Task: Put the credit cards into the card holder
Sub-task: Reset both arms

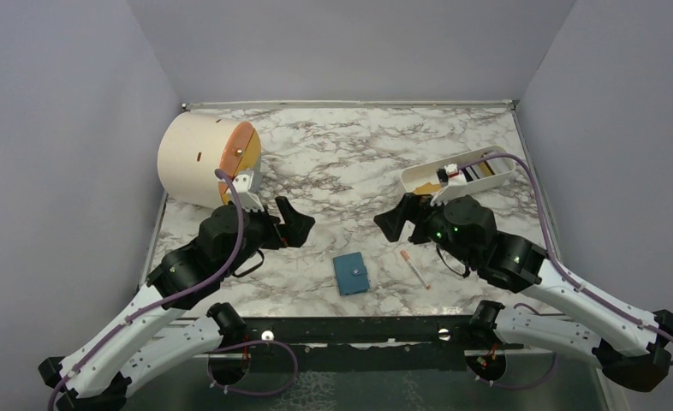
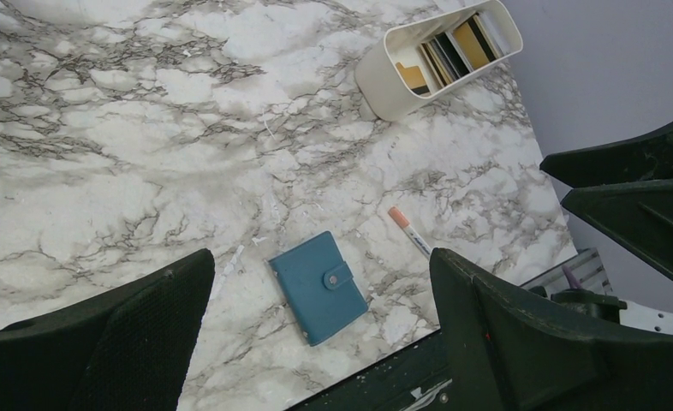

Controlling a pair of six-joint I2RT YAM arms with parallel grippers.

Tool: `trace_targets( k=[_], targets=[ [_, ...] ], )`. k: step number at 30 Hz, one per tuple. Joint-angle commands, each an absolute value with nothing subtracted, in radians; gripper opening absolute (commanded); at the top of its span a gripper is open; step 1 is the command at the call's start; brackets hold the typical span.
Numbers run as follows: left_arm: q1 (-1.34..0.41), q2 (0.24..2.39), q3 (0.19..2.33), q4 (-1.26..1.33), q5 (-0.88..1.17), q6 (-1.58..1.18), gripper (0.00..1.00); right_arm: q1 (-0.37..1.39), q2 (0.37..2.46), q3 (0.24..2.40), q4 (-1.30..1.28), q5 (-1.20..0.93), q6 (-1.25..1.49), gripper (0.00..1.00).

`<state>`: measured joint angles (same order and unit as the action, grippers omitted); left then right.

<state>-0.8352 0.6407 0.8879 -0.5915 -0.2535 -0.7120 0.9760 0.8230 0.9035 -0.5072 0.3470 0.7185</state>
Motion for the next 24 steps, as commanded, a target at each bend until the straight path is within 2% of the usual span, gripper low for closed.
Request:
trace_targets(
  k=[1,24],
  targets=[
    [-0.837,0.641,0.92,-0.568,-0.258,-0.711,0.99,0.98,0.823,0.949,-0.5,0.336,0.695,0.96],
    [-0.837,0.621,0.897,-0.564,-0.277,-0.725,0.99,0.98,0.798,0.914,-0.48,0.319,0.696,0.96]
  ],
)
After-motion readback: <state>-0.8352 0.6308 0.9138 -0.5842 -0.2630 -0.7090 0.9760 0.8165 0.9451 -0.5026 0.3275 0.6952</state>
